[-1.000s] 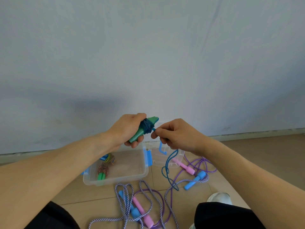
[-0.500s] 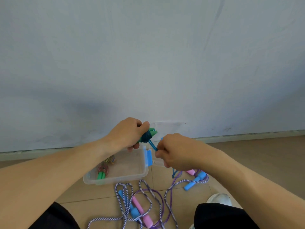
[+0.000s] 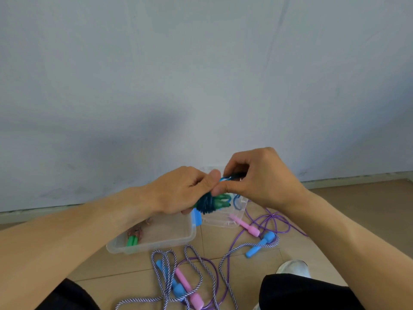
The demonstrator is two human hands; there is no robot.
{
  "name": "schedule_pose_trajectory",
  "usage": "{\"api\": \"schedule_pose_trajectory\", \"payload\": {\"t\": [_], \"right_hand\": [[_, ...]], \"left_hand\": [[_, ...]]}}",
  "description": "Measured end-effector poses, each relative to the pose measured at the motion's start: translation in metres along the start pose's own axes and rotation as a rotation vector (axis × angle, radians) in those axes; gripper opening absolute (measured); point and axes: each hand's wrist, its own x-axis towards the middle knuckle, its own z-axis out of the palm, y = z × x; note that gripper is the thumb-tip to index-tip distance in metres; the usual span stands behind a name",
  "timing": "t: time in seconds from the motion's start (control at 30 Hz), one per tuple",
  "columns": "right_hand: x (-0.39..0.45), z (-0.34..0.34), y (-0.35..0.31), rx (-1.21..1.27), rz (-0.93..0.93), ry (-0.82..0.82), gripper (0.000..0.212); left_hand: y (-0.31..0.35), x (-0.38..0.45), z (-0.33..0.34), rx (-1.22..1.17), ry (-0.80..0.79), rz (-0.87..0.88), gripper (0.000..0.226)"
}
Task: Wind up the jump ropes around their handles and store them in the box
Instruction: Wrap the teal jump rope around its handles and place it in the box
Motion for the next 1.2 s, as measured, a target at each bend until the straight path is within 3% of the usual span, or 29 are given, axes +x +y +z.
{"api": "schedule_pose_trajectory", "payload": {"t": [0.07,0.2,0.27,0.37,0.47,0.57,0.77,0.97,1.2], "right_hand": [[0.001,-0.005,0.005,0.063,0.065,0.008,0.042],[0.004,-0.003,0.016,0.298,0.136,-0.103,0.038],[0.004,0.001,0.022,0.441,0.183,-0.220,0.035],[0.007,0.007,0.028,0.613,0.236,-0.303,0.033],[0.011,0.015,0.026,0.585,0.232,-0.224,0.034],[0.014,0.025,0.018,0.515,0.218,-0.160,0.034],[0.023,0.024,0.021,0.375,0.308,0.111,0.033],[0.019,0.034,0.017,0.332,0.345,-0.072,0.034],[0.016,0.051,0.002,0.184,0.334,-0.303,0.037]], "left_hand": [[0.004,-0.005,0.003,-0.124,-0.042,0.046,0.060],[0.011,-0.008,0.006,-0.252,-0.009,0.119,0.050],[0.016,-0.010,0.005,-0.349,0.041,0.108,0.041],[0.016,-0.005,-0.004,-0.539,0.190,0.007,0.050],[0.007,0.001,-0.018,-0.588,0.339,-0.118,0.068],[0.000,0.001,-0.020,-0.542,0.395,-0.150,0.066],[0.002,0.000,-0.026,-0.548,0.329,-0.108,0.075],[0.004,-0.006,-0.020,-0.597,0.173,-0.114,0.070],[-0.005,0.000,-0.018,-0.622,0.281,-0.484,0.047]]}}
